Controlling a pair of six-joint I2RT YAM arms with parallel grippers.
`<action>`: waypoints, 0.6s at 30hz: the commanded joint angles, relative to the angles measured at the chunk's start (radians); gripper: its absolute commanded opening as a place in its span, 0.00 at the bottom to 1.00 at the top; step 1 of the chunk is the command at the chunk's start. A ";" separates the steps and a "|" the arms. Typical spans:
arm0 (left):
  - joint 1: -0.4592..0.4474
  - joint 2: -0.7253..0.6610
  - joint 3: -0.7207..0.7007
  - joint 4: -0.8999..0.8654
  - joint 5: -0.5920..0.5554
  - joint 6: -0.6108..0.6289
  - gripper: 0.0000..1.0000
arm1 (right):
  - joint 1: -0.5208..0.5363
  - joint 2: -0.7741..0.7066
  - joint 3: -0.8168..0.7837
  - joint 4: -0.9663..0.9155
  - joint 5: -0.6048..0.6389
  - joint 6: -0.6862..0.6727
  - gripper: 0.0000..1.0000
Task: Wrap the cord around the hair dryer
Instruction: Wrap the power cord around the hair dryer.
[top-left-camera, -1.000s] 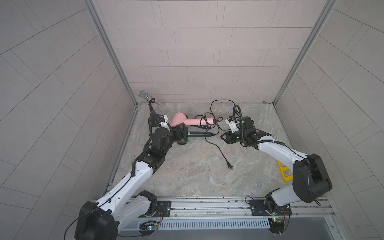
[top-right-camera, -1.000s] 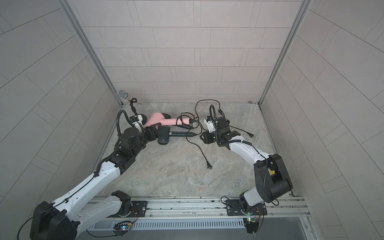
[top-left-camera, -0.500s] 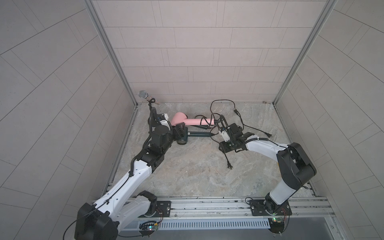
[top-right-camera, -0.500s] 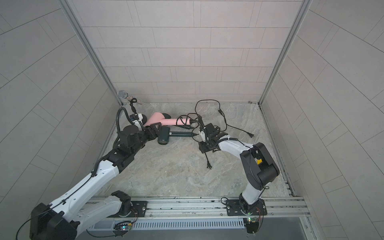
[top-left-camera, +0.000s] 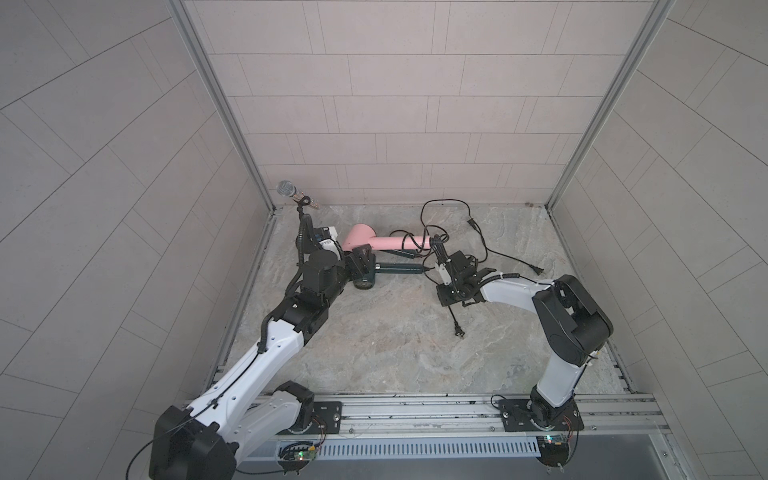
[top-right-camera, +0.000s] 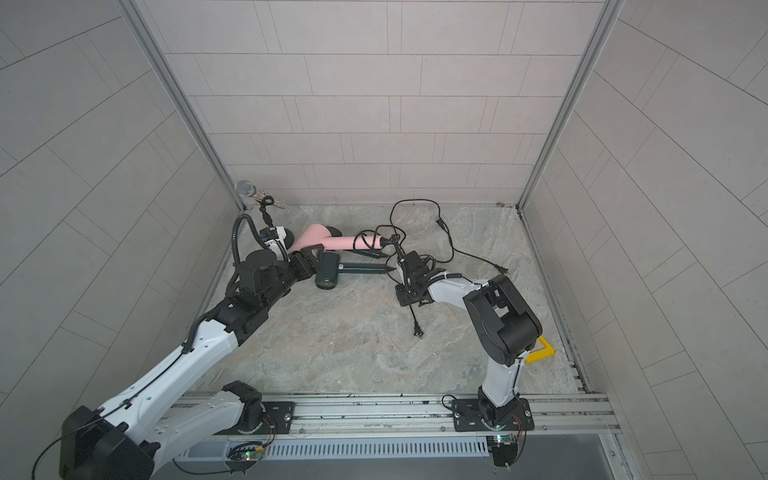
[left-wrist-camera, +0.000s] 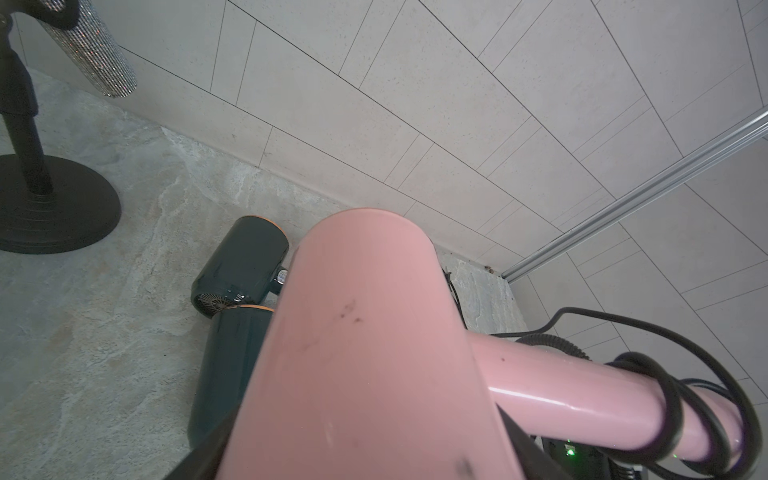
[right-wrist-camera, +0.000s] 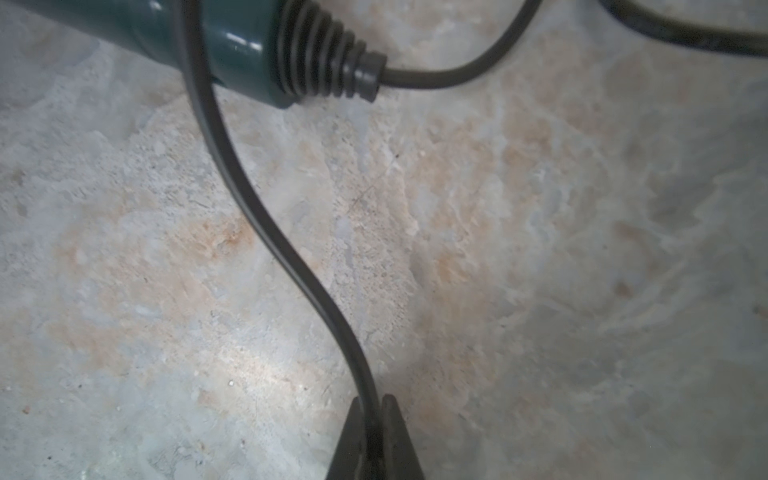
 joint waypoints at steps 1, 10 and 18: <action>0.000 -0.007 0.038 0.113 -0.005 -0.054 0.00 | 0.004 -0.014 -0.037 0.017 -0.003 0.006 0.00; 0.006 0.049 0.071 0.090 -0.194 -0.147 0.00 | 0.099 -0.090 -0.028 -0.159 -0.099 -0.055 0.00; 0.004 0.113 0.083 0.085 -0.390 -0.131 0.00 | 0.259 -0.182 0.098 -0.405 -0.219 -0.259 0.00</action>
